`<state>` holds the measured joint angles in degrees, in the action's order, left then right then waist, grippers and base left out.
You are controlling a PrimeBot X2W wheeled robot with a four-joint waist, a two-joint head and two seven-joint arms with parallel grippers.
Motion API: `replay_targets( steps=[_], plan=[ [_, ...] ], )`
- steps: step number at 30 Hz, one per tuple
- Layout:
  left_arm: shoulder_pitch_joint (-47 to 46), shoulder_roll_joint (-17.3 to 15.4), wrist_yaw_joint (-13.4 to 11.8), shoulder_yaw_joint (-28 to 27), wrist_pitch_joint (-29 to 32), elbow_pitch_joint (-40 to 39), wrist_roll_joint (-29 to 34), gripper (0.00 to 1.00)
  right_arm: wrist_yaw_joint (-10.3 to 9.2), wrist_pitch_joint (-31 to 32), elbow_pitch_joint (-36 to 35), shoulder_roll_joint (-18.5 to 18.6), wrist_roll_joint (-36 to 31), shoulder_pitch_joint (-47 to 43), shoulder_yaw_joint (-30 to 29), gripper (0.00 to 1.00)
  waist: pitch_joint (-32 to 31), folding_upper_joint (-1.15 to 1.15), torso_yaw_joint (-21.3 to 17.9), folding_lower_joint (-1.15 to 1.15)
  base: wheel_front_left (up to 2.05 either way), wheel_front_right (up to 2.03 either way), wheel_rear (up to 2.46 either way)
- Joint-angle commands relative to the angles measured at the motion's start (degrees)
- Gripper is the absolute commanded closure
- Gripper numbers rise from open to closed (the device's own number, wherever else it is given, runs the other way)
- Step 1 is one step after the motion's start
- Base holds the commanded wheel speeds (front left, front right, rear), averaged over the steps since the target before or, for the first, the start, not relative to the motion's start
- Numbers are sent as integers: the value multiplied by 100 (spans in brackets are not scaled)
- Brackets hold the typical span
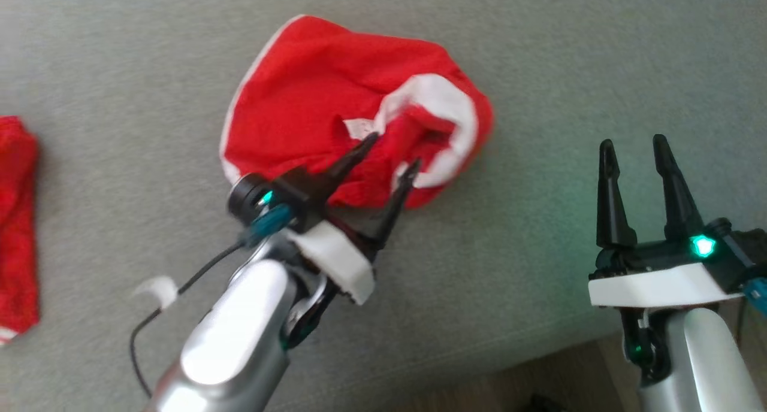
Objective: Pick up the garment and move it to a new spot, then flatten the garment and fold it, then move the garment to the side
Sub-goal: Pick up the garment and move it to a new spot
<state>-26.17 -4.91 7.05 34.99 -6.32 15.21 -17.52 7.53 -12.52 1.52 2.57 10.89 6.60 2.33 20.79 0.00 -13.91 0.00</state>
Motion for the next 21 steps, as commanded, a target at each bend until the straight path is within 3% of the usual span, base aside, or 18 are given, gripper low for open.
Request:
replay_targets(
  steps=[1,13,21],
  plan=[
    [58,-132,-92,-216,-220,-255,-14,0,-4,39,-144,31,-62,73,97,0,-217,0,263,0,0,0,0],
    [585,-416,-1156,-1233,-797,-505,-18,0,-4,329,-222,31,-299,-44,13,0,-647,0,983,0,0,0,0],
    [962,-652,-1479,-1899,-862,-673,-53,0,-4,510,-301,31,-492,-131,-96,0,-849,0,1401,0,0,0,0]
  ],
)
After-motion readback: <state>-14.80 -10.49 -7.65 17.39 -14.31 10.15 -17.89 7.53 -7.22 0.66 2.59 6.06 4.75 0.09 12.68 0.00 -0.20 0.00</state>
